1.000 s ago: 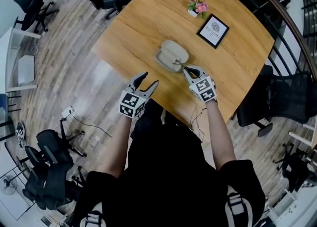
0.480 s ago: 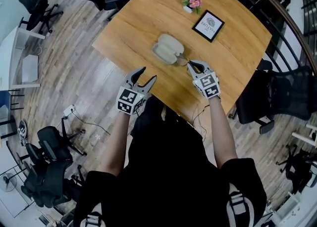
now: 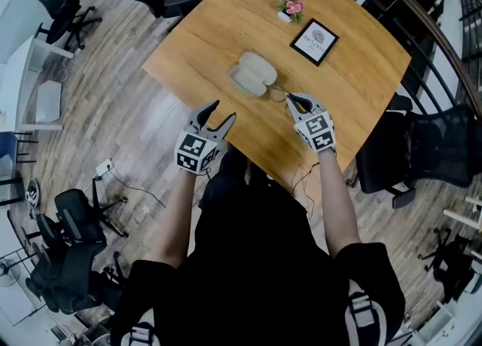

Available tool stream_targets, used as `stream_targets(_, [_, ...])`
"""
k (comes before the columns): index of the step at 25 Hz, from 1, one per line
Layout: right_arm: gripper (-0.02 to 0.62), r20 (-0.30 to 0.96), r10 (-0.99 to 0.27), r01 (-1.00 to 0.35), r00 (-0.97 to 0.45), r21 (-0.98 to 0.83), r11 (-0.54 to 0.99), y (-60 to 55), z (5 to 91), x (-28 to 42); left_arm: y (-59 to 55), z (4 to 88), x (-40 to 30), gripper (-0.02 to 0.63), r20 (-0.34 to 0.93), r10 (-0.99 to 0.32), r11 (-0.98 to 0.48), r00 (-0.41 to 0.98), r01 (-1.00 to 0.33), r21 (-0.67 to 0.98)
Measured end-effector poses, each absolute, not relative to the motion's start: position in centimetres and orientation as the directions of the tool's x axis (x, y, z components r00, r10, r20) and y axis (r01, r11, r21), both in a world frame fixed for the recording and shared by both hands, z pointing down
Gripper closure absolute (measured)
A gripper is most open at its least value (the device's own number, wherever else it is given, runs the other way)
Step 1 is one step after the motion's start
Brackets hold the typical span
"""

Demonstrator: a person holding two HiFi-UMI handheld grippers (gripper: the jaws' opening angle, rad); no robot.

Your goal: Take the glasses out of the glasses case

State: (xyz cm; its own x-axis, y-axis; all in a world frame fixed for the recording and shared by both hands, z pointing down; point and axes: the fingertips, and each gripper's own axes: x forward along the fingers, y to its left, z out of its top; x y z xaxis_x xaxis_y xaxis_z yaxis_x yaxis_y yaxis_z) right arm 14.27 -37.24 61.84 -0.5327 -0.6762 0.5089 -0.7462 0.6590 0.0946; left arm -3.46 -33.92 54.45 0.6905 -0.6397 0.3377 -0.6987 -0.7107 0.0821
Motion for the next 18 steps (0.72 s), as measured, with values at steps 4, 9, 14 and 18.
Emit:
stream_targets(4, [0.574, 0.496, -0.689, -0.755, -0.529, 0.095, 0.648, -37.6, 61.4, 15.0, -33.6, 54.1, -3.0, 0.360, 0.338, -0.639, -0.714, 0.691, -0.696, 0.073])
stream_targets(9, [0.574, 0.476, -0.703, -0.765, -0.529, 0.091, 0.637, -37.9, 60.8, 15.4, -33.5, 54.2, -2.7, 0.360, 0.342, -0.636, -0.716, 0.692, -0.694, 0.073])
stream_targets(14, [0.574, 0.480, -0.701, -0.769, -0.527, 0.083, 0.634, -37.8, 61.2, 15.5, -33.7, 54.3, -2.6, 0.360, 0.345, -0.635, -0.717, 0.691, -0.694, 0.070])
stream_targets(18, [0.574, 0.481, -0.704, -0.774, -0.522, 0.079, 0.628, -37.7, 61.4, 15.6, -33.8, 54.3, -2.5, 0.360, 0.349, -0.630, -0.722, 0.694, -0.689, 0.068])
